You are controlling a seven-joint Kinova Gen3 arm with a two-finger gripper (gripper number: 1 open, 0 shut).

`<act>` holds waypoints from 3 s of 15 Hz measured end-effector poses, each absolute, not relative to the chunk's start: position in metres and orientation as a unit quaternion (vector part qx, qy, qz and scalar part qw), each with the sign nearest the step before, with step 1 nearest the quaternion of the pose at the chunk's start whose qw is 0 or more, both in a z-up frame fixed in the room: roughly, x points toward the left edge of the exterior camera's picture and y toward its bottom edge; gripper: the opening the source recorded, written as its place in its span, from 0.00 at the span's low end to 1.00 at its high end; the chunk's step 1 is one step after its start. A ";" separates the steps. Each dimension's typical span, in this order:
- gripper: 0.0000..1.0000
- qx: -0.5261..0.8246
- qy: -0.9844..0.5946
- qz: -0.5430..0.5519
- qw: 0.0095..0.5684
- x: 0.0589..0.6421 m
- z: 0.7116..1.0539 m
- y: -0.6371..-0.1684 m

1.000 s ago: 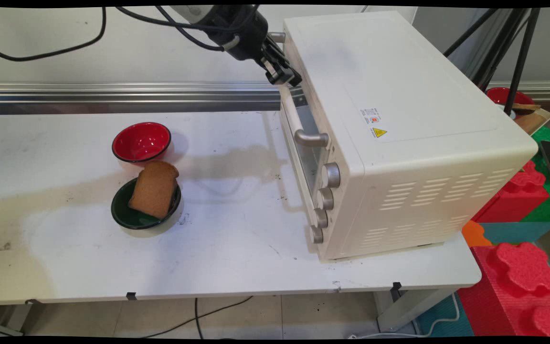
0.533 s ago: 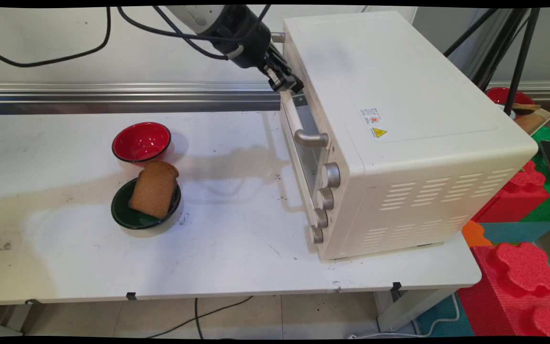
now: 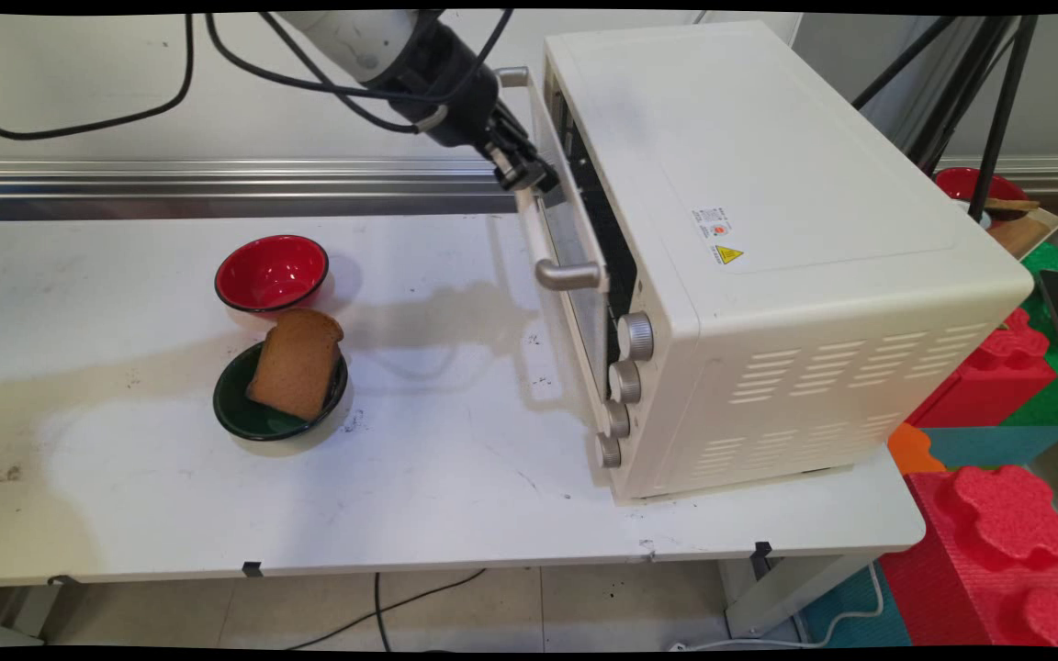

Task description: Open the oven

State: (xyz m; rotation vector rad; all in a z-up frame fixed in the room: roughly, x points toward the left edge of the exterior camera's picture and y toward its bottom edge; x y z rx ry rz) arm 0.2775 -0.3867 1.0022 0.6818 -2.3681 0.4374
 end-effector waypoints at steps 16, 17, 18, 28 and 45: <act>0.00 0.271 -0.919 0.137 0.250 0.325 0.958 -0.350; 0.00 0.272 -0.920 0.136 0.246 0.327 0.952 -0.349; 0.00 0.273 -0.921 0.134 0.243 0.329 0.947 -0.347; 0.00 0.288 -0.927 0.119 0.209 0.350 0.904 -0.333; 0.00 0.293 -0.936 0.104 0.167 0.375 0.843 -0.325</act>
